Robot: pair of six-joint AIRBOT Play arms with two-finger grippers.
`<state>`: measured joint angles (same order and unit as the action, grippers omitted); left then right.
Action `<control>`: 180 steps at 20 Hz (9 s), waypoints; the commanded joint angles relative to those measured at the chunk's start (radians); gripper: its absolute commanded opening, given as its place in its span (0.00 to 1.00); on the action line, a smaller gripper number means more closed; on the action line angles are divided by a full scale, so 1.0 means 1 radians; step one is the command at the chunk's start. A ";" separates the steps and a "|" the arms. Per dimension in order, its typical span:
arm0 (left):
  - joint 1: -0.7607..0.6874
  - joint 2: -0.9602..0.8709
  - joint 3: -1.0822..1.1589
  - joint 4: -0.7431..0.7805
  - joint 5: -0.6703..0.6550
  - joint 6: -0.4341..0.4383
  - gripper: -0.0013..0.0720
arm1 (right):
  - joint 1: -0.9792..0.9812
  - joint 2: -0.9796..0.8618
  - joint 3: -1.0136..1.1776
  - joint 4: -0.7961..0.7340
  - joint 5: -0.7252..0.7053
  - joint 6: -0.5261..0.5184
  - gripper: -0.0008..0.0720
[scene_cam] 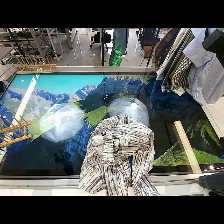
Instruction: Fold the clothes and pants, and hang the long-sleeved shirts on hangers.
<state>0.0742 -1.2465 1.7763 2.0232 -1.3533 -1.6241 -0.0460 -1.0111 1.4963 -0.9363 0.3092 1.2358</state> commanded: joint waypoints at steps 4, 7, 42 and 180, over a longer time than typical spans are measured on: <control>0.001 0.001 0.000 0.000 0.000 0.000 0.68 | 0.001 -0.001 0.000 0.000 0.000 0.000 0.41; 0.001 0.001 0.000 0.000 0.000 0.000 0.68 | 0.001 -0.001 0.000 0.000 0.000 0.000 0.41; -0.126 -0.232 -0.245 -0.800 -0.018 0.142 0.48 | 0.481 -0.238 -0.273 -0.119 0.844 0.183 0.69; 0.780 -0.640 0.127 -0.356 0.190 0.245 0.10 | 0.615 -0.535 0.245 -0.466 0.839 0.371 0.06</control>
<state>0.8555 -1.9022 1.9015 1.6699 -1.1660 -1.3731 0.5682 -1.5452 1.7401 -1.4029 1.1522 1.5997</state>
